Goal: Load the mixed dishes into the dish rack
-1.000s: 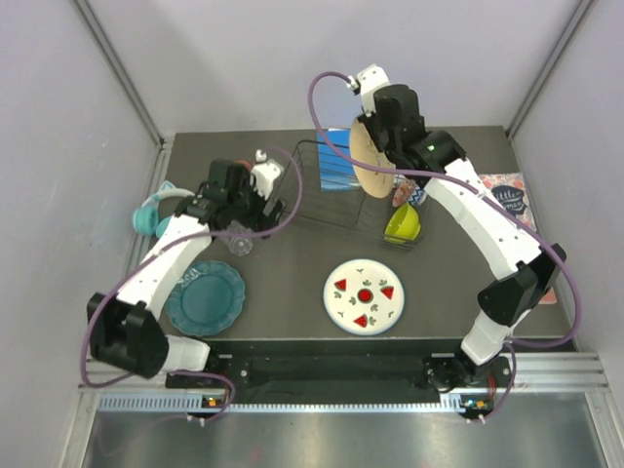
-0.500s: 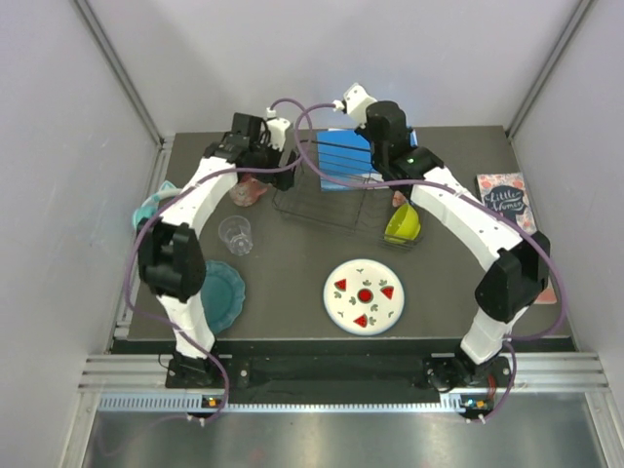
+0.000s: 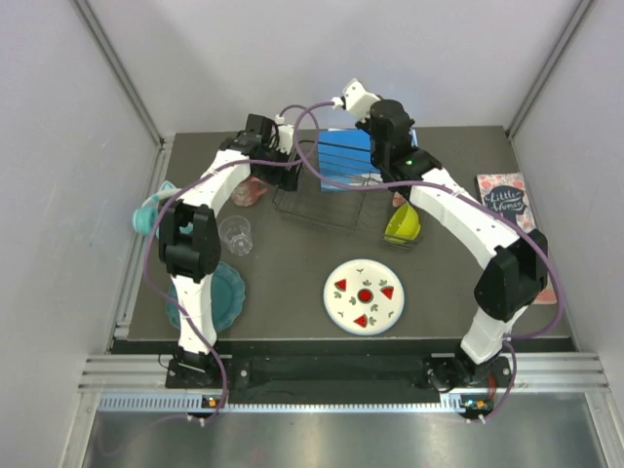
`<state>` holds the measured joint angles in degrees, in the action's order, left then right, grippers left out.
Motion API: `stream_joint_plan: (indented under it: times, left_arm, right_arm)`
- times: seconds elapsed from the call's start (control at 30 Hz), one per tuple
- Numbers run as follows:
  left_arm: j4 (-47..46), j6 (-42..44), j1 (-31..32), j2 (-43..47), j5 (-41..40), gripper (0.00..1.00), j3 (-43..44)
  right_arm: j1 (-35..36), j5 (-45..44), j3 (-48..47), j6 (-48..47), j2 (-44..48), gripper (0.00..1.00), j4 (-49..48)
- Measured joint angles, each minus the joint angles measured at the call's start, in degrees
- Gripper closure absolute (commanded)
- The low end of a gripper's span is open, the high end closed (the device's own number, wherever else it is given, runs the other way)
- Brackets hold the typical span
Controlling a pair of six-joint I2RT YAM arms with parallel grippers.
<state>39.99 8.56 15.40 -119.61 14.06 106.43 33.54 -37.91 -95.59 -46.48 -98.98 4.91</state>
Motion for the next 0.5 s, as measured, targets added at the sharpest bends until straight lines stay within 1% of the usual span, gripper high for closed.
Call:
stream_joint_plan:
  times: [0.03, 0.13, 0.17, 0.23, 0.27, 0.4, 0.5]
  left_arm:
    - [-0.35, 0.31, 0.00, 0.00, -0.02, 0.21, -0.37]
    - [-0.87, 1.18, 0.02, 0.00, 0.28, 0.28, -2.49]
    - [-0.90, 1.70, 0.07, 0.00, 0.31, 0.33, -3.37]
    - [-0.94, 3.10, 0.07, 0.04, 0.57, 0.37, -5.33]
    - [-0.94, 3.91, 0.07, 0.04, 0.70, 0.40, -6.25]
    - [-0.26, 8.41, 0.07, 0.11, 1.60, 0.48, -8.35]
    - [-0.31, 11.50, 0.07, 0.39, 1.88, 0.50, -8.74]
  right_arm:
    - [-0.07, -0.04, 0.35, -0.02, 0.00, 1.00, -0.35]
    - [-0.31, 0.07, 2.43, -0.07, 0.00, 1.00, -1.53]
    - [-0.44, 0.20, 3.58, -0.11, 0.07, 1.00, -2.23]
    - [-0.74, 0.61, 6.34, -0.63, 0.59, 1.00, -3.10]
    - [-0.87, 0.90, 8.15, -1.14, 0.94, 1.00, -3.82]
    - [-1.20, 1.95, 13.22, -3.48, 3.13, 1.00, -6.29]
    - [-1.20, 2.84, 15.50, -4.50, 5.33, 1.00, -6.97]
